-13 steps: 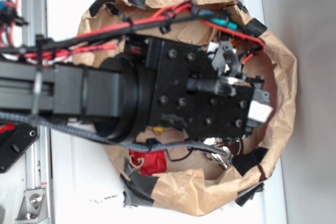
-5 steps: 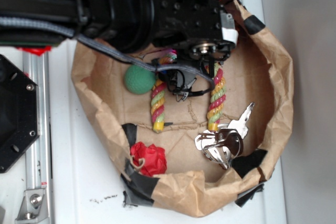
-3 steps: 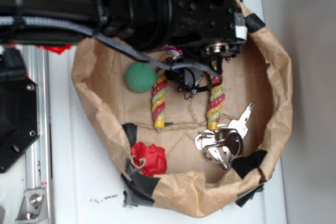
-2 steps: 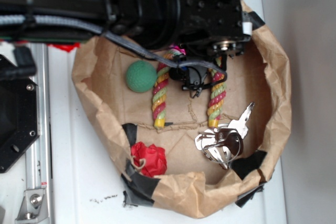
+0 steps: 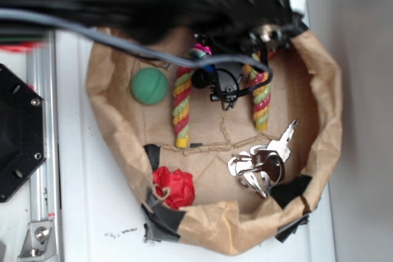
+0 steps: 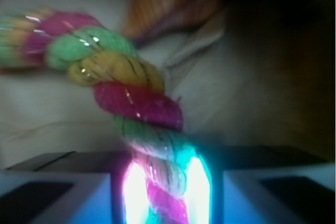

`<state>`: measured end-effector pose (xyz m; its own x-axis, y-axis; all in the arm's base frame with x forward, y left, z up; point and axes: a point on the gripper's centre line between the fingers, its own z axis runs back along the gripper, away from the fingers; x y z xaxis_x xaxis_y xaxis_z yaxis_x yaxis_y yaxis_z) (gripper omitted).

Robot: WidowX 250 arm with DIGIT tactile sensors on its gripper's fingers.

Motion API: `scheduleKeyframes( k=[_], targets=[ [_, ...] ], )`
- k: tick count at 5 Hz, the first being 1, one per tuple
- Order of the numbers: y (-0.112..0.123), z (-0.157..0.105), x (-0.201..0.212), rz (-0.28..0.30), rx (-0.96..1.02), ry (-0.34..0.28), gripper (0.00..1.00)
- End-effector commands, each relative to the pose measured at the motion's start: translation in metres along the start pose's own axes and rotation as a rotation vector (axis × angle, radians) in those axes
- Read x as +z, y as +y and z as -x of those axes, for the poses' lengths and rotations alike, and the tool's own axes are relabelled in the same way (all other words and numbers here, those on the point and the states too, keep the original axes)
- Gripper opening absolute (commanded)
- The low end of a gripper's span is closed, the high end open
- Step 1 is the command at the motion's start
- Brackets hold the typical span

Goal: Grab the multicolored rope.

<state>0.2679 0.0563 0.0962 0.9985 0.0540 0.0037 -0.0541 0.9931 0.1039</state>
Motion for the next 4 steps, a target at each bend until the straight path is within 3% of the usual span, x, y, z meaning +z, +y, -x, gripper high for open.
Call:
scheduleKeyframes(
  k=[1,3,4],
  targets=[
    [-0.028,0.018,0.081,0.062,-0.073,-0.163,0.00],
    [-0.055,-0.006,0.068,0.126,-0.132,-0.166,0.00],
    [-0.065,-0.021,0.048,0.122,-0.154,-0.136,0.00]
  ],
)
